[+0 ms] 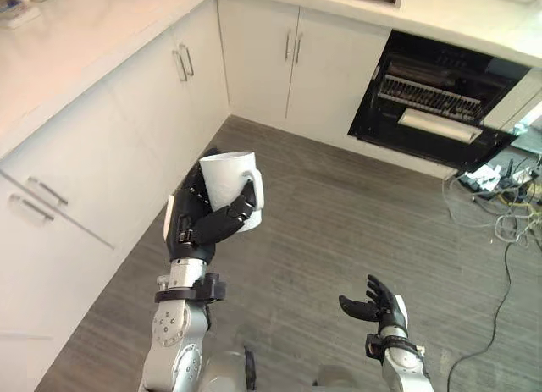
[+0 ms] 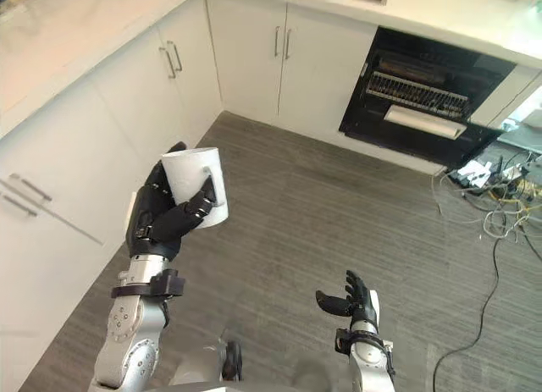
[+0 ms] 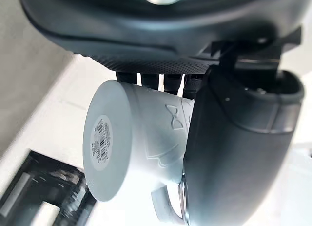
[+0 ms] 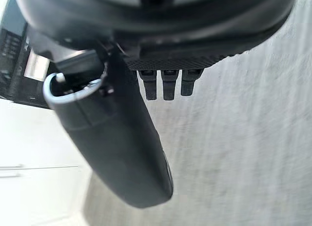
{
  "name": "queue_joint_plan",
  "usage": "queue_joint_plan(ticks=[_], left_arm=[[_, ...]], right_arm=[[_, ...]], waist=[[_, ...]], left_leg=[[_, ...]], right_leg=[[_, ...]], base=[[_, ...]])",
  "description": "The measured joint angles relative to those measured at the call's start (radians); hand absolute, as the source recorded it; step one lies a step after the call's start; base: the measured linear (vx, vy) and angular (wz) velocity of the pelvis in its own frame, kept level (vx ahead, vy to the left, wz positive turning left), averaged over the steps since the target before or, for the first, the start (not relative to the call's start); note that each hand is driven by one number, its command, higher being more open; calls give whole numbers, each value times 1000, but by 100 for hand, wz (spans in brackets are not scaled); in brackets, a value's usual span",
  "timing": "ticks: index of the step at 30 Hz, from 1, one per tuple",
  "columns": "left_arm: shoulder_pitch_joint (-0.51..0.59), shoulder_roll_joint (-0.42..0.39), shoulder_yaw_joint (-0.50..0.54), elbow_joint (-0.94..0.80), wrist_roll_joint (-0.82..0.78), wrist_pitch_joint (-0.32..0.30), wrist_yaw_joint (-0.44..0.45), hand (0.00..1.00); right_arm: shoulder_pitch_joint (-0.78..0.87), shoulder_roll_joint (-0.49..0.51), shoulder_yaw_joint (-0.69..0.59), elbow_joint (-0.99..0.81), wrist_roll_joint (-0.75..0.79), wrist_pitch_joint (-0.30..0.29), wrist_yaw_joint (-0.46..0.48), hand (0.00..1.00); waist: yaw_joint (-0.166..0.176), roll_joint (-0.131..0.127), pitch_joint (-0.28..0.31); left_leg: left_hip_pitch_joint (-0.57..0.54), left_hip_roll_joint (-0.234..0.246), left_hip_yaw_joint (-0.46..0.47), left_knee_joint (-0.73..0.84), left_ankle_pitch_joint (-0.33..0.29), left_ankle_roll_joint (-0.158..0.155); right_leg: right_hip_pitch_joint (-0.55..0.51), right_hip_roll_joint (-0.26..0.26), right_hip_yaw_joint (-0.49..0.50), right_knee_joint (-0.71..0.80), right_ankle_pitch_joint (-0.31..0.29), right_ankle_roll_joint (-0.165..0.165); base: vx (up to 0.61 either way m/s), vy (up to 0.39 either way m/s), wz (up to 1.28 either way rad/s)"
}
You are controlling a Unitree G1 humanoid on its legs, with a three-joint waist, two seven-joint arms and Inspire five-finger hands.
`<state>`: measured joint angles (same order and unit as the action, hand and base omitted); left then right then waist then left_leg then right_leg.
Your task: Walk over to the sink, pick up the cup, carry it to the dishwasher, place the cup inside the dishwasher, then close the dishwasher door
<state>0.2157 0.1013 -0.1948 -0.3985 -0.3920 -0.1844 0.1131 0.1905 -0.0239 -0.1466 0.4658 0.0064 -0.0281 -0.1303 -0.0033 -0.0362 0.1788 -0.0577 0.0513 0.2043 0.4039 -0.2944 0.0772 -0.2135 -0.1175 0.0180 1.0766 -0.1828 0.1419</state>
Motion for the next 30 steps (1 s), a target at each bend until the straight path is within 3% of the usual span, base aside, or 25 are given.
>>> queue_joint_plan(ticks=[1,2,4,5,6,7,8,9,10,12,13,14,16,18,20,21,22,23,24,25,26,27,28,29,30], left_arm=[[-3,2,-26,-27,0,-10,-4,30],[-6,4,-31,-33,0,-19,-8,30],[-14,18,-36,-23,1,-32,-30,30],[-17,18,-32,-17,1,-32,-31,30],[-17,15,-23,1,0,-33,-30,30],[-17,15,-16,13,0,-33,-27,30],[-14,6,-8,53,0,-31,-25,30],[-11,-23,-1,89,0,-12,-19,30],[-11,-35,3,96,0,-4,-15,30],[-5,-81,9,103,0,18,-6,30],[-3,-86,8,102,0,18,-6,30],[-1,-82,-7,93,0,18,-9,30],[7,-81,-9,82,0,14,-23,30],[10,-80,7,82,0,4,-28,30],[14,-78,19,83,0,4,-30,30],[27,-86,31,78,0,1,-30,30],[28,-85,36,78,0,1,-29,30],[33,-82,42,79,1,1,-26,30],[32,-78,44,79,1,1,-25,30],[26,-75,56,80,1,3,-21,30],[25,-73,53,80,1,4,-18,30],[23,-55,39,80,1,6,-11,30],[23,-37,30,80,1,9,-3,30],[22,-2,20,83,2,21,-1,30],[22,8,14,83,4,27,1,30]], right_arm=[[9,14,0,-30,0,-3,0,90],[7,18,-1,-36,0,-7,0,90],[2,14,-1,-35,0,-17,-1,90],[1,9,-1,-35,0,-17,-2,90],[0,-2,0,-29,-1,-17,-2,90],[0,-7,1,-23,-2,-17,-2,90],[5,-22,6,-5,-6,-14,-5,90],[1,-41,7,-3,-8,2,-4,90],[0,-41,9,-11,-8,5,-1,90],[26,-41,39,-79,-7,5,1,90],[31,-37,45,-99,-5,5,-2,90],[44,-25,49,-156,1,3,-10,90],[37,-26,56,-199,1,-24,-13,90],[-26,-38,56,-177,1,-40,-13,90],[-51,-51,53,-145,1,-42,-16,90],[-66,-73,49,-102,1,-42,-20,90],[-70,-78,46,-82,1,-41,-20,90],[-67,-82,42,-55,1,-32,-24,90],[-64,-83,40,-48,1,-28,-26,90],[-61,-82,39,-37,1,-20,-26,90],[-56,-81,38,-37,1,-18,-26,90],[-53,-72,30,-35,1,-15,-28,90],[-58,-59,25,-35,1,-14,-28,90],[-62,-41,24,-35,1,-14,-30,90],[-62,-38,26,-36,1,-14,-30,90]], waist=[[-9,4,1],[-14,7,1],[-45,2,-17],[-51,3,-18],[-65,-2,-28],[-72,-8,-33],[-92,4,-41],[-82,59,-46],[-79,70,-41],[-59,96,-26],[-53,97,-25],[-37,87,-23],[-4,76,-21],[19,67,-15],[19,59,-13],[19,63,-17],[19,64,-18],[24,58,-29],[23,60,-39],[6,44,-37],[2,40,-35],[0,27,-31],[0,13,-23],[-15,2,-18],[-24,1,-17]], left_leg=[[66,7,0,-45,-19,-11],[94,9,0,-64,-28,-15],[212,7,1,-165,-40,-52],[245,5,0,-191,-46,-63],[307,-1,0,-235,-60,-87],[332,-3,-4,-240,-71,-105],[364,7,-16,-215,-85,-130],[347,71,-11,-119,-77,-154],[319,88,-14,-24,-60,-176],[124,196,-52,497,148,-199],[77,218,-58,593,141,-203],[-17,239,-53,715,108,-188],[-128,246,-2,716,46,-139],[-243,210,0,505,-8,-100],[-275,145,-50,292,6,-117],[-283,93,-115,49,63,-141],[-285,80,-129,-8,120,-144],[-269,53,-129,-35,239,-122],[-268,38,-130,-30,277,-96],[-287,22,-113,44,238,-36],[-287,17,-107,64,211,-25],[-262,7,-84,78,164,-10],[-220,-4,-62,66,139,7],[-142,-21,-47,33,115,27],[-98,-29,-46,14,103,34]], right_leg=[[-85,13,-62,-30,-29,-47],[-123,17,-91,-72,-40,-63],[-203,38,-189,-459,-19,-73],[-212,50,-201,-559,11,-82],[-225,79,-212,-739,90,-101],[-229,89,-205,-781,156,-130],[-223,106,-179,-738,300,-199],[-215,141,-195,-682,231,-207],[-201,156,-199,-664,202,-214],[-64,216,-192,-699,129,-236],[-14,231,-184,-729,122,-239],[80,242,-160,-793,104,-243],[190,239,-92,-870,89,-242],[289,214,-20,-922,58,-224],[330,178,12,-924,20,-206],[356,151,49,-923,-24,-180],[366,142,63,-922,-41,-170],[379,116,91,-917,-73,-146],[383,103,99,-916,-82,-137],[374,75,109,-875,-91,-117],[360,69,111,-836,-90,-103],[306,61,114,-691,-91,-52],[239,47,109,-517,-71,22],[148,18,91,-281,4,87],[119,7,69,-195,2,76]], base=[[600,52,-2],[625,12,2],[632,-20,12],[703,-55,18],[609,-60,19],[802,-87,40],[799,-99,21],[802,-112,7],[766,-117,-23],[782,-120,-24],[800,-104,-29],[647,-71,-33],[523,4,-69],[638,139,-83],[456,208,-55],[483,278,-59],[607,384,-75],[444,303,-55],[723,460,-54],[609,371,-25],[707,413,-29],[431,249,-34],[514,295,-41],[393,214,-25],[482,231,-18]])
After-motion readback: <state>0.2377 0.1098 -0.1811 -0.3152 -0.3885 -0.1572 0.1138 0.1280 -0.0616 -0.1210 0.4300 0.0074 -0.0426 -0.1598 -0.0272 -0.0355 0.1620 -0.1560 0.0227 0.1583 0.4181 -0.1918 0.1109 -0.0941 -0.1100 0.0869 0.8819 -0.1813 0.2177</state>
